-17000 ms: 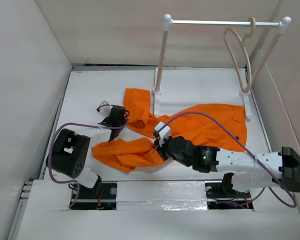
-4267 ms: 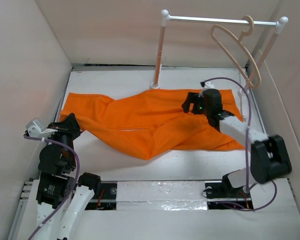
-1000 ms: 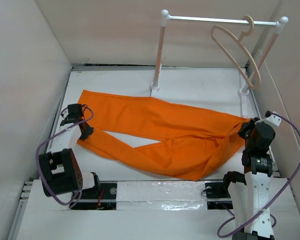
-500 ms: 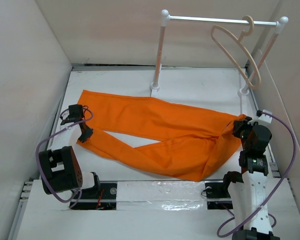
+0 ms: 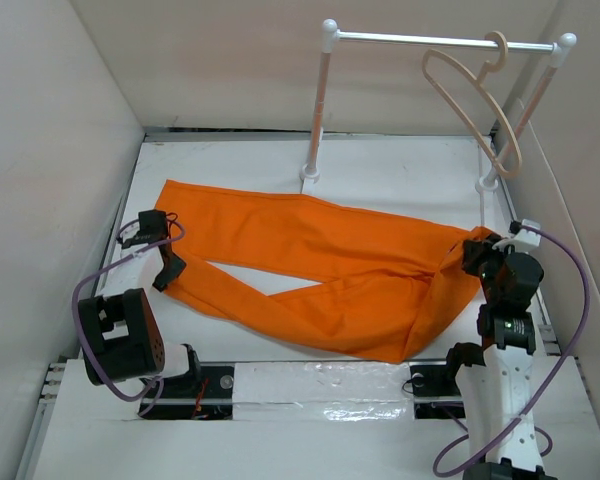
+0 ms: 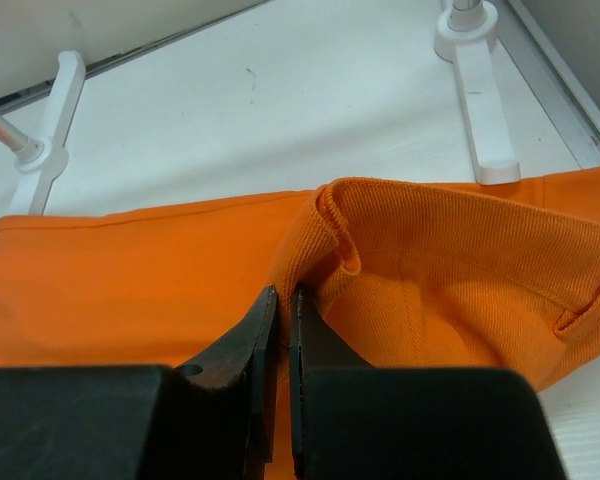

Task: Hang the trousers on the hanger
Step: Fold the trousers at the center of the board.

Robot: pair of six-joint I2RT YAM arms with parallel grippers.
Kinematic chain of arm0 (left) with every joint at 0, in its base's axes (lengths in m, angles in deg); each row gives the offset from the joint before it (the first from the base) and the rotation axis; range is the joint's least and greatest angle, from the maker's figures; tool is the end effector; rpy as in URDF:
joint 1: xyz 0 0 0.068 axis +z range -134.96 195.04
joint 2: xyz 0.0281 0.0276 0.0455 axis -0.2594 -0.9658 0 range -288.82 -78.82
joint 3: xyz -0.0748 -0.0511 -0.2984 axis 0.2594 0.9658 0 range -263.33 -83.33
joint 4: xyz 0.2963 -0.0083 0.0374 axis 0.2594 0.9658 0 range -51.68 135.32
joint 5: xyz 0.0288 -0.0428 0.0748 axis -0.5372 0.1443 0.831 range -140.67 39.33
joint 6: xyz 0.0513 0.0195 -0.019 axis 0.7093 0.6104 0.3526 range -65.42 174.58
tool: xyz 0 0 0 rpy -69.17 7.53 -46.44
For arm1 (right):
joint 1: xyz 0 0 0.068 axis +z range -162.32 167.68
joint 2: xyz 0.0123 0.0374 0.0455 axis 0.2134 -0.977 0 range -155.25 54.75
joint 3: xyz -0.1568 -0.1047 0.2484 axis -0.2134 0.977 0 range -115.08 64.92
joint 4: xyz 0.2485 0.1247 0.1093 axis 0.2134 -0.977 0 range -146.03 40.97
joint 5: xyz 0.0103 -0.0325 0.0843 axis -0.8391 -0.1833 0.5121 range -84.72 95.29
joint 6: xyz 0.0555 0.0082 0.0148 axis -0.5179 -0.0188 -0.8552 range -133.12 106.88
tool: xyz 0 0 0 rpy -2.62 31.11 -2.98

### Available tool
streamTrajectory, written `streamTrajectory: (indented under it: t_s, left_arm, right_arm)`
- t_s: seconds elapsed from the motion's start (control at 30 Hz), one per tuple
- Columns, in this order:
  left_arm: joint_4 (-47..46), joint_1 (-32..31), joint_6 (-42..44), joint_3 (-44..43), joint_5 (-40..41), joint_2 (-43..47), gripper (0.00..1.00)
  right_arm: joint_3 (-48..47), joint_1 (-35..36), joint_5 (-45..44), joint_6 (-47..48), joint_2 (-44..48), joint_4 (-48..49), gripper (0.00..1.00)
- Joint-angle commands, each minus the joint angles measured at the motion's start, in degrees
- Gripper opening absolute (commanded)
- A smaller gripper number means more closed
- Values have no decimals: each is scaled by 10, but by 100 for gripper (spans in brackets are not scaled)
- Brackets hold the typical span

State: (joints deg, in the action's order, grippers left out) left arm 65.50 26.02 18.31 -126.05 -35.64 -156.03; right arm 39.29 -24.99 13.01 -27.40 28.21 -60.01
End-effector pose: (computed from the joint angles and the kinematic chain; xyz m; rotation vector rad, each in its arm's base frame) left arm 0.2681 0.0631 0.1980 -1.1205 2.3457 0.1909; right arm 0.1436 -0.0266 0.2812 0.3193 1.7497 0.1402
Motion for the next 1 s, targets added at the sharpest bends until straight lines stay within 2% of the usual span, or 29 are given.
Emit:
streamTrajectory:
  t_s: [0.0, 0.27, 0.7, 0.77, 0.9, 0.97]
  left_arm:
    - [-19, 2, 15, -8, -18, 9, 37]
    - [-34, 2, 25, -9, -39, -5, 32]
    - [-28, 2, 12, -18, -18, -43, 30]
    - [-34, 2, 8, -20, -21, -51, 27]
    - [-45, 2, 0, -25, -23, -52, 2]
    - [-52, 2, -6, -25, -22, -40, 0]
  right_arm:
    - [3, 4, 33, 8, 15, 52, 0]
    - [9, 4, 42, 12, 16, 55, 0]
    - [13, 4, 41, 13, 18, 58, 0]
    - [12, 4, 40, 14, 20, 55, 0]
    - [12, 4, 33, 15, 23, 51, 0]
    - [12, 4, 26, 14, 25, 49, 0]
